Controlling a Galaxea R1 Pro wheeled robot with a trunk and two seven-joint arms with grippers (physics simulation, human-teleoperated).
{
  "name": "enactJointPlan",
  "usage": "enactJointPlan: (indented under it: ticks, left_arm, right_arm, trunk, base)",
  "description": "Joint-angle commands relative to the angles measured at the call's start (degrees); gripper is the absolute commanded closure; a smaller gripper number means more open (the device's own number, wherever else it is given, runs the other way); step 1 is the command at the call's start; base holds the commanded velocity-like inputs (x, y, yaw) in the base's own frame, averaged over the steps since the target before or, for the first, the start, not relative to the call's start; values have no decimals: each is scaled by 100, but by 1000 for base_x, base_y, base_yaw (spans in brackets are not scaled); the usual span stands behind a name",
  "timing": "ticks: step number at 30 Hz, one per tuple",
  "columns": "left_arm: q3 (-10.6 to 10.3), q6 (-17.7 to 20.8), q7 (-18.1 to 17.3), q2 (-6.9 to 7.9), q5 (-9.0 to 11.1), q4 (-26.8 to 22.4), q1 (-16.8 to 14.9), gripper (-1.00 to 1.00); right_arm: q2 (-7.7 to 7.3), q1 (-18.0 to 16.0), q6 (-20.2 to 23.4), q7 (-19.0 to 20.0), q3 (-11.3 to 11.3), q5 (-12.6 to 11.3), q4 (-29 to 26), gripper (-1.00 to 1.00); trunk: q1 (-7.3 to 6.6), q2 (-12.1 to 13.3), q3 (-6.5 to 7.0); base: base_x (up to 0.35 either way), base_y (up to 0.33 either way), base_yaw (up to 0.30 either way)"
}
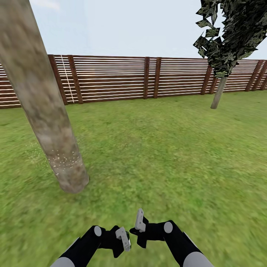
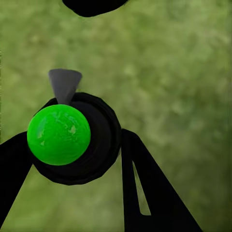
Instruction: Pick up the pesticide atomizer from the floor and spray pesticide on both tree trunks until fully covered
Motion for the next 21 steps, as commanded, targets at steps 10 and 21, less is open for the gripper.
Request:
enactJointPlan:
  ticks: [10, 21]
  left_arm:
    - [-17, -14, -45, 25, 515, -2, -1, 100]
    - [-30, -61, -58, 44, 538, 3, 7, 100]
  right_arm:
    - [4, 2, -23, 18, -20, 46, 3, 100]
    - [4, 0, -23, 18, -20, 46, 11, 100]
  trunk:
    - [-1, -2, -5]
    - [-1, -2, -5]
  base:
    - [0, 0, 0]
    - [0, 0, 0]
